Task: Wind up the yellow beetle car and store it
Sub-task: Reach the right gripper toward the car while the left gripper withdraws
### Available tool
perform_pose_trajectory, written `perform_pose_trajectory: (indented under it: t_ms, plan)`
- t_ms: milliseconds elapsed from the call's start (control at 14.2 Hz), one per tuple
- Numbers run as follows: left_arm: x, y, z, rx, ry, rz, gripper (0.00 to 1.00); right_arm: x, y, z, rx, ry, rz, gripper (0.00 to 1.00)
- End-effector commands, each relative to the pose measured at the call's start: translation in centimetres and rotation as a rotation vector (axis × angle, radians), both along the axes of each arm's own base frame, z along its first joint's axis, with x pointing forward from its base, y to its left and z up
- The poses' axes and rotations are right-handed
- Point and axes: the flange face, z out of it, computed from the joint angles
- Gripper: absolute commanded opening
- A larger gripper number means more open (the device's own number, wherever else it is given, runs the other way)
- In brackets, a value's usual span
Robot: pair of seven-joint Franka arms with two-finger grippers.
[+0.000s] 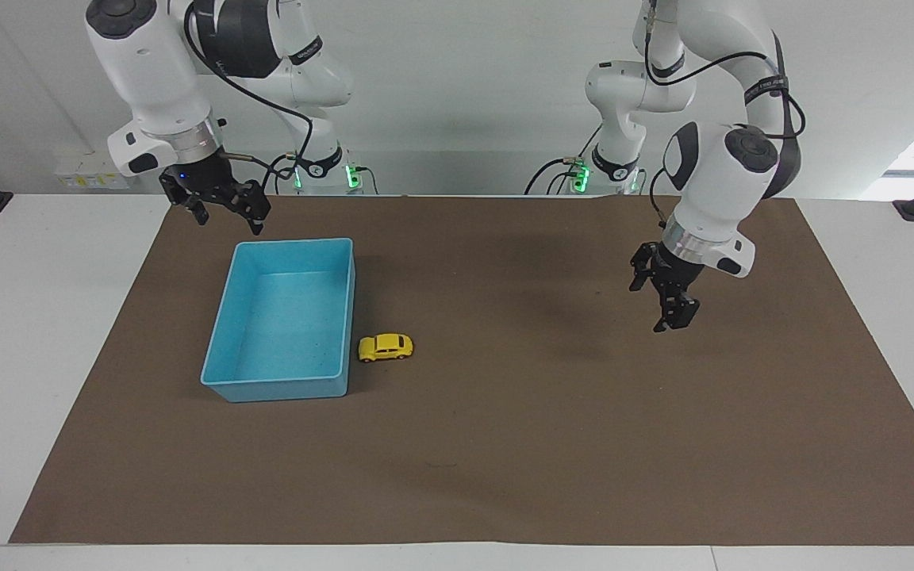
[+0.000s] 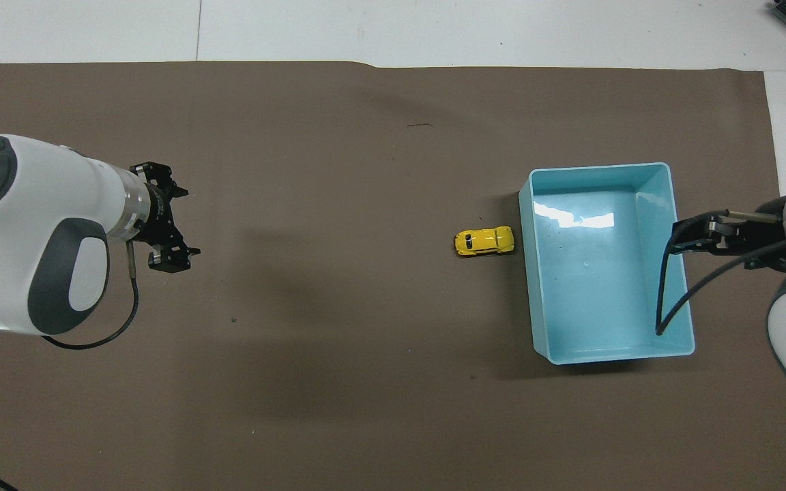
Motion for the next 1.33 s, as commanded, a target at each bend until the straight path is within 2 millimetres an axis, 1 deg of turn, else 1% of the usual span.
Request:
perform_pose_trajectory:
  t_ms: [0,140,211,281,421,491,561,632,702,842,912,982,1123,1263]
  plan:
    - [0.7,1.2,3.1,0.023,-0.009,-0.049,1.0,1.0,1.7,-1.6,0.018,-0.019,-0.104,1.0]
    - [0.8,1.2,4.5,0.036,-0.037,-0.161,1.0,1.9,3.7,-2.6,0.023,-0.025,-0.174,1.0]
    - [0.8,1.2,5.4,0.04,-0.042,-0.21,1.0,2.4,4.3,-2.9,0.028,-0.042,-0.229,1.0]
    - [0.9,1.4,6.2,0.045,-0.044,-0.251,1.0,2.8,5.2,-3.7,0.03,-0.037,-0.264,1.0]
    - [1.1,2.7,7.6,0.056,-0.04,-0.32,1.0,3.6,7.2,-5.3,0.031,-0.039,-0.355,1.0]
    - [1.0,2.9,8.2,0.06,-0.041,-0.367,1.0,3.9,8.3,-6.1,0.033,-0.039,-0.404,1.0]
    - [0.8,3.0,8.8,0.067,-0.045,-0.42,1.0,4.4,9.0,-6.9,0.034,-0.045,-0.457,1.0]
    - [0.9,4.0,9.2,0.081,-0.049,-0.458,1.0,4.8,9.9,-7.8,0.038,-0.048,-0.508,1.0]
    - [0.8,4.3,9.9,0.091,-0.059,-0.498,1.0,5.3,10.7,-9.0,0.042,-0.051,-0.559,1.0]
    - [0.3,4.9,11.0,0.109,-0.07,-0.578,1.0,6.0,11.6,-10.8,0.052,-0.057,-0.645,1.0]
    - [0.0,4.9,11.4,0.116,-0.075,-0.641,1.0,6.1,13.2,-12.0,0.053,-0.051,-0.667,1.0]
    - [-0.4,5.1,12.1,0.122,-0.082,-0.703,1.0,6.4,14.3,-13.2,0.058,-0.052,-0.718,1.0]
    - [-0.8,5.5,12.9,0.139,-0.103,-0.821,1.0,7.0,15.9,-15.7,0.067,-0.05,-0.824,1.0]
    - [-1.3,5.8,13.8,0.16,-0.12,-0.981,1.0,7.5,17.6,-17.4,0.07,-0.037,-0.944,1.0]
